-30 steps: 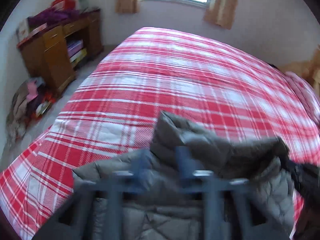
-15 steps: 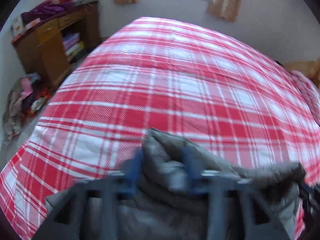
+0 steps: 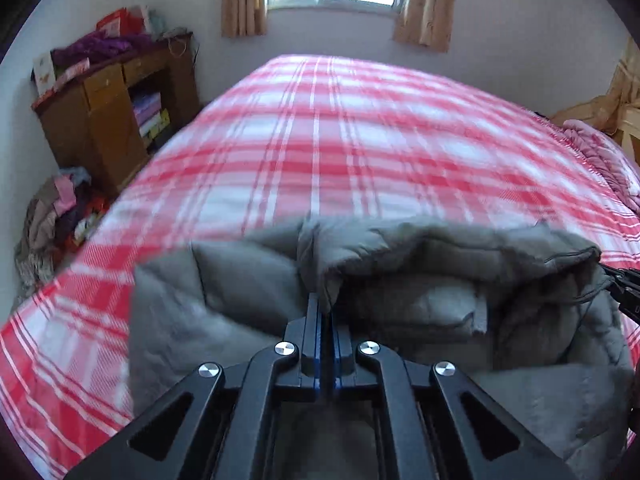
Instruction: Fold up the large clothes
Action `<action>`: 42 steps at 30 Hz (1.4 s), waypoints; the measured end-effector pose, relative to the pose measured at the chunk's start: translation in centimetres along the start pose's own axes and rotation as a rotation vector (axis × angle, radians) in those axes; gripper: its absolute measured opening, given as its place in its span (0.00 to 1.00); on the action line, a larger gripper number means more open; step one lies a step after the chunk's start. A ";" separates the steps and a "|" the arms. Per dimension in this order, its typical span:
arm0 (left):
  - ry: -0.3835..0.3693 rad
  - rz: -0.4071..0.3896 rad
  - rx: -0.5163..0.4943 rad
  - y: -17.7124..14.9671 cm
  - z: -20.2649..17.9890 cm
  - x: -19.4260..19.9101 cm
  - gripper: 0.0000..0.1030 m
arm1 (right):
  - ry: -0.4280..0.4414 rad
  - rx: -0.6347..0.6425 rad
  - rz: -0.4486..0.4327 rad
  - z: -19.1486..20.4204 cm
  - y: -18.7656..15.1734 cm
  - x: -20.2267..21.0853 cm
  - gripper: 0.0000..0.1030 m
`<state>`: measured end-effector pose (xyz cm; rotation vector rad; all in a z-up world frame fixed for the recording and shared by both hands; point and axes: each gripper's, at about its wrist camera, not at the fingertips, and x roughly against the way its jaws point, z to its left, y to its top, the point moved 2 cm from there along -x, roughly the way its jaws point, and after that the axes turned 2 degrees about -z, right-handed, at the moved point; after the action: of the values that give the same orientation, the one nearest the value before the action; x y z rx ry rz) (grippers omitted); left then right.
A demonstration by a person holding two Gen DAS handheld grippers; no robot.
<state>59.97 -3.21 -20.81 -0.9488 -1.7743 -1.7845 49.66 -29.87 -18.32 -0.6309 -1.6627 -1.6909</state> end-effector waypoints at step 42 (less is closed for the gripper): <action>0.263 -0.054 0.000 1.2 -1.1 -3.5 0.81 | 0.039 -0.117 0.016 2.4 0.0 -4.8 0.48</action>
<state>63.05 -4.94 -22.49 -0.6371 -1.6470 -1.8473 52.50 -26.87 -21.76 -0.6606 -1.5369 -1.7873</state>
